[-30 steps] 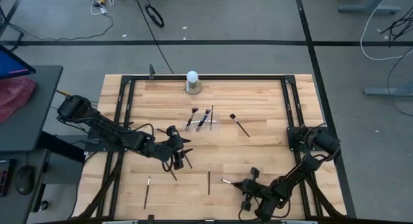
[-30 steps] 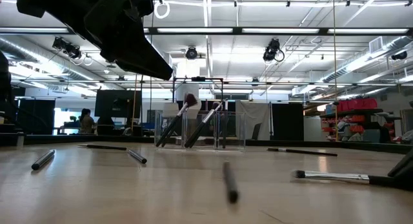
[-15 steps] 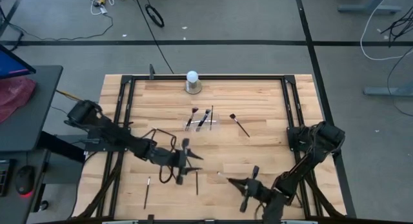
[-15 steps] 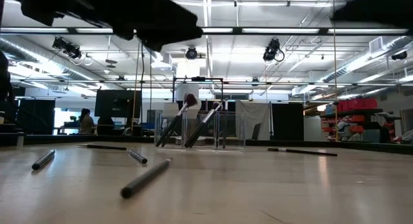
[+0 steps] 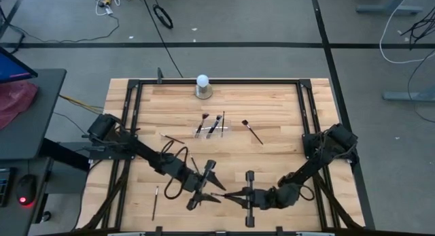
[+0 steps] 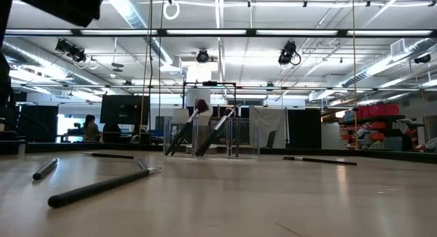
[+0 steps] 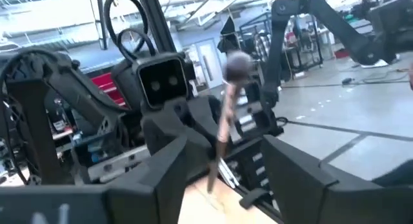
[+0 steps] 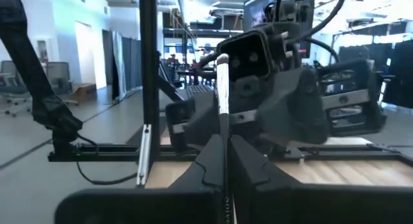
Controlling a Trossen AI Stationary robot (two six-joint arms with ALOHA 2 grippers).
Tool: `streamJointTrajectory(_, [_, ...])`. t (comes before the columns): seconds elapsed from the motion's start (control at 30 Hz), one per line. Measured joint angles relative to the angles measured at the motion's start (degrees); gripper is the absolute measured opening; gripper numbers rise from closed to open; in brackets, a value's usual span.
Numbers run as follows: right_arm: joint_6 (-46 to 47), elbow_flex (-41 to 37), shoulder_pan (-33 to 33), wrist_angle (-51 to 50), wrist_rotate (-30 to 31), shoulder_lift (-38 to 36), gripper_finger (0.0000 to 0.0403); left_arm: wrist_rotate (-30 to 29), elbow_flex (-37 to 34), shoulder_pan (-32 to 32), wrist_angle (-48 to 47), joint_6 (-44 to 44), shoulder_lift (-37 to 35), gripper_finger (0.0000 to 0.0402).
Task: Put items in baskets/containers
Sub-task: Put the eyeshadow brush into the transparent organizer
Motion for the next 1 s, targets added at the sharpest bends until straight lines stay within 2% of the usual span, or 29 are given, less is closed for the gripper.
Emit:
streamJointTrajectory(0.13, [-1.25,0.00,-0.70,0.73,-1.89,0.00,0.0004,-0.10,1.73,-0.23,-2.04,0.23,-0.24,0.0233])
streamJointTrajectory(0.27, [-1.76,0.00,-0.62,0.92,-1.91,0.00,0.0004,-0.07,1.82,-0.45,-1.85,0.57,-0.31,0.0221])
streamJointTrajectory(0.4, [-1.76,0.00,-0.39,0.92,-1.89,-0.02,0.0005,-0.11,1.82,-0.42,-1.69,-0.04,-0.33,0.0168])
streamJointTrajectory(0.67, [-1.57,0.07,-0.35,0.44,-1.71,-0.05,0.0012,0.21,1.82,-0.44,-1.20,-0.03,-0.35,0.0032])
streamJointTrajectory(0.77, [-0.24,0.13,-0.23,-1.60,-0.44,-0.17,0.0024,0.13,1.82,-0.40,-1.75,-1.96,-0.35,0.0016])
streamJointTrajectory(0.87, [1.02,0.17,1.47,-4.60,7.40,-0.17,0.0041,-2.65,1.82,-0.15,-5.21,-4.53,-1.50,0.0018])
streamJointTrajectory(1.0, [1.27,0.11,5.59,-7.67,25.87,-0.17,0.0065,-10.83,1.87,0.41,-14.84,-5.55,-5.93,0.0016])
